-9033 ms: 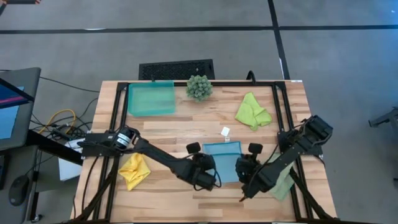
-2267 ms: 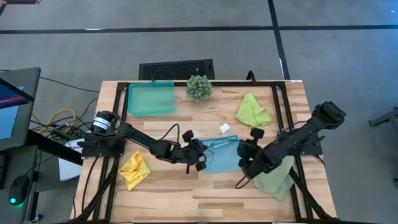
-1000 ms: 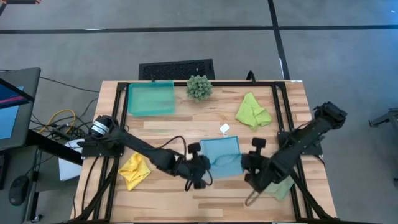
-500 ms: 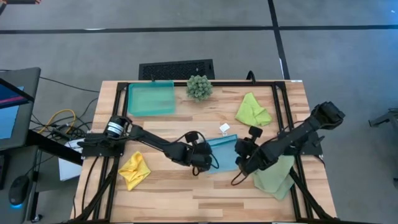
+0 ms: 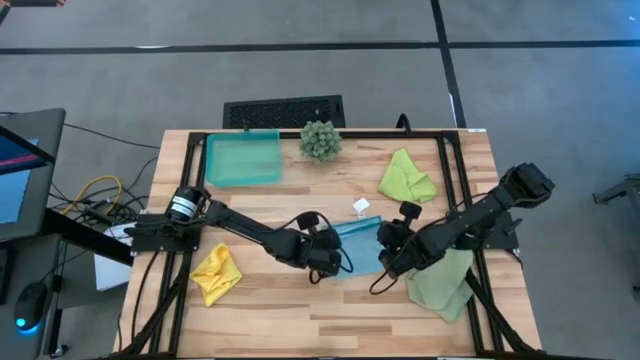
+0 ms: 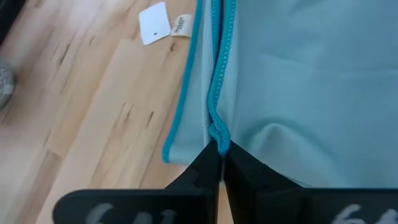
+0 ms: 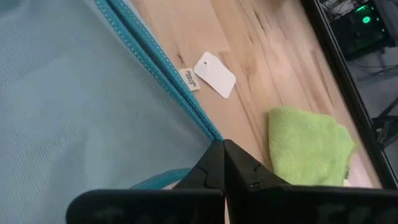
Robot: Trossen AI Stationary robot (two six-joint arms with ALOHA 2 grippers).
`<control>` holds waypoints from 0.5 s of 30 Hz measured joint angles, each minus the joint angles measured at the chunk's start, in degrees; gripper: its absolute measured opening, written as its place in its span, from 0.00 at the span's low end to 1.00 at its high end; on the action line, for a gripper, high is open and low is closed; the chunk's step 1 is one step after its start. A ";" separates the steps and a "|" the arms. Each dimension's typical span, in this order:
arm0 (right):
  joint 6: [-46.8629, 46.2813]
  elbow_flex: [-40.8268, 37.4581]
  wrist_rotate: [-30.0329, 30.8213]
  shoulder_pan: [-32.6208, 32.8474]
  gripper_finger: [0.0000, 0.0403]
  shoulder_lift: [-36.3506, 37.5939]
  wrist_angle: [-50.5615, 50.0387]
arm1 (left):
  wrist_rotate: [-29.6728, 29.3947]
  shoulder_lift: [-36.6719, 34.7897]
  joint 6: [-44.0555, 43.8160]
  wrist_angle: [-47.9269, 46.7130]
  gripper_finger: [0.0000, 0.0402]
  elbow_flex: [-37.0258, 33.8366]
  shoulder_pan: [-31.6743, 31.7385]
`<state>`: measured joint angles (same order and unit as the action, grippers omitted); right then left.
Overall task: Fold microfiber towels
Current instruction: Fold the blue microfiber cloth
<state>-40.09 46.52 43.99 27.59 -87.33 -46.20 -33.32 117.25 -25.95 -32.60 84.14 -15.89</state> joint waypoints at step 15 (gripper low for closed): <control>0.98 -3.86 -1.33 -2.32 0.03 0.01 5.80 | -2.01 2.76 -0.88 0.82 0.05 0.02 1.28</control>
<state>-39.11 42.66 42.65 25.28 -87.32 -40.39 -35.34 120.01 -26.83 -31.78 84.16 -14.61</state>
